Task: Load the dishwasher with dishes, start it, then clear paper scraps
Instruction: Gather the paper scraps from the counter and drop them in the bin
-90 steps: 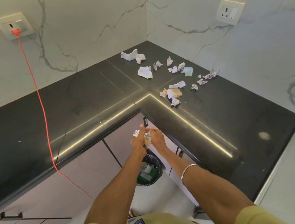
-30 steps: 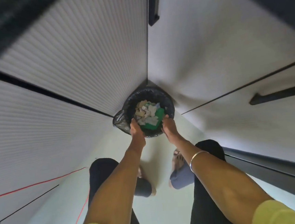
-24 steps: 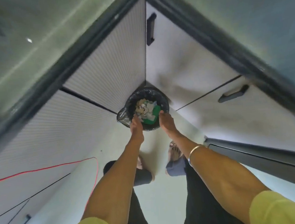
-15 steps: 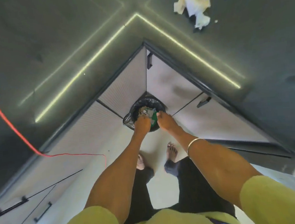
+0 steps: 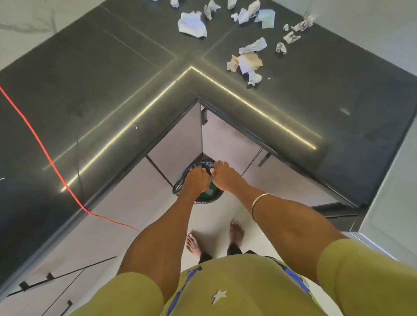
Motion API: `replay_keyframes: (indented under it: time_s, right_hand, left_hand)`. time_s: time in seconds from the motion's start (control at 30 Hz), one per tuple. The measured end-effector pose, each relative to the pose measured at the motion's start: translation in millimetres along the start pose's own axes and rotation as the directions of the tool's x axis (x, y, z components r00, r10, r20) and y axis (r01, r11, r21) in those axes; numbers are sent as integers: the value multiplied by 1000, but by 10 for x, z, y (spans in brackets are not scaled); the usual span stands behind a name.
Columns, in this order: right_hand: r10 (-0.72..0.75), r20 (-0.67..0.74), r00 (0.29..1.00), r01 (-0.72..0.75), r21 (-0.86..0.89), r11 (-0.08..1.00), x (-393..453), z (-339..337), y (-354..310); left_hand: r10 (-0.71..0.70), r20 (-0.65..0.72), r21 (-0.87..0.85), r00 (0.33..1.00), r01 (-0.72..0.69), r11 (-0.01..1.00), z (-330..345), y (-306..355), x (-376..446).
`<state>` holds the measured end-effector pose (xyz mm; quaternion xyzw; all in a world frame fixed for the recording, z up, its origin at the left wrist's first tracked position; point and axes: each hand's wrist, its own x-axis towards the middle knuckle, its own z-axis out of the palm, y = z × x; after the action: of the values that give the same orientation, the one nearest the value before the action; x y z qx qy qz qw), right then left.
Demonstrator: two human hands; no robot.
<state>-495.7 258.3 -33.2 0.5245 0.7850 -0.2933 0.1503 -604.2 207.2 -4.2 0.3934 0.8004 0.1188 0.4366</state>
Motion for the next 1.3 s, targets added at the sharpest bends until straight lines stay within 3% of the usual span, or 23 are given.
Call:
replay_keyframes:
  time_s: [0.1,0.27,0.43,0.63,0.83,1.03,1.3]
  right_hand:
    - [-40,11,999,41,-85,996,-7,-24,-8]
    - [10,-68,998,-11,-23,1000,-29,-118,-106]
    - [-29,-157,987,16,-85,996,55,-255,-168]
    - [6,-310,951,16,67,998,102,-606,-272]
    - [-25,-410,912,69,91,993,234,-1013,-282]
    - [14,-542,840,83,153,985,416,-1457,-131]
    - [75,-688,721,25,135,991,876,-2127,309]
  left_hand:
    - [38,28,60,999,-40,997,-8,-29,-41]
    - [86,-33,53,996,-84,995,-106,-63,-41]
    - [202,-28,102,979,-198,975,-351,63,-5]
    - [283,-52,140,958,-273,952,-590,244,208]
    - [389,-142,133,910,-372,919,-824,579,441]
    - [455,-104,156,884,-438,886,-949,1116,707]
    - [487,-161,198,859,-455,868,-977,1812,1261]
